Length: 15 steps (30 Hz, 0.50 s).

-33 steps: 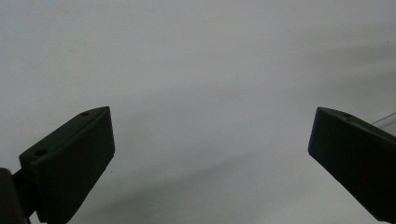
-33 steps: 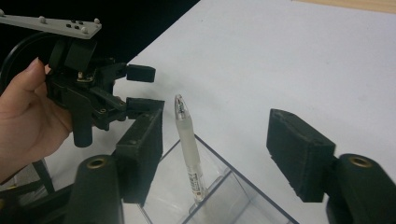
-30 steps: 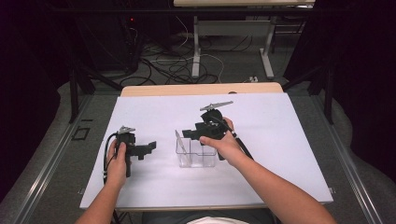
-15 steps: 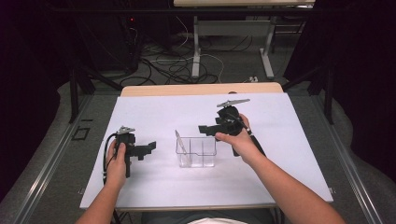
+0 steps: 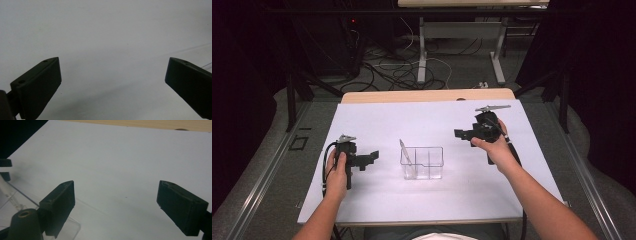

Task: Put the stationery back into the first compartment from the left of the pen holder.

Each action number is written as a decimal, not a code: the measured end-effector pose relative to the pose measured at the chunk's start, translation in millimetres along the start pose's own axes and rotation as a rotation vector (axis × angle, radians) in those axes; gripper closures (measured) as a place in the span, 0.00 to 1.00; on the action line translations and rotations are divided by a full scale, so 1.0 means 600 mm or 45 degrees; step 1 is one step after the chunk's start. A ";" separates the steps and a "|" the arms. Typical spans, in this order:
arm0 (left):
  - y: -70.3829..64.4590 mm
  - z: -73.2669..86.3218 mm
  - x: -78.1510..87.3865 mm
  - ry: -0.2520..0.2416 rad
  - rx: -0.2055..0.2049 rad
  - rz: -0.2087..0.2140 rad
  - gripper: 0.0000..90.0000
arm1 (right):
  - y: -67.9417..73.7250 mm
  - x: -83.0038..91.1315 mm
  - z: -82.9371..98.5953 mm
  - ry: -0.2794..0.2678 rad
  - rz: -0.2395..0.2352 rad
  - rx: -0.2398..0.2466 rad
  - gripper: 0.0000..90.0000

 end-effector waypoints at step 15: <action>0.005 0.000 0.003 -0.008 0.016 -0.009 0.01 | -0.119 0.043 0.019 -0.086 0.187 -0.060 0.07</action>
Point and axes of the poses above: each handheld gripper's, and its own axes: x roughly backward along the jaws, z roughly out of its underside, y roughly to its left, the point moved 7 cm from there along -x, roughly forward along the jaws, and after that the axes turned 10 degrees about -x, right-handed, at the moved point
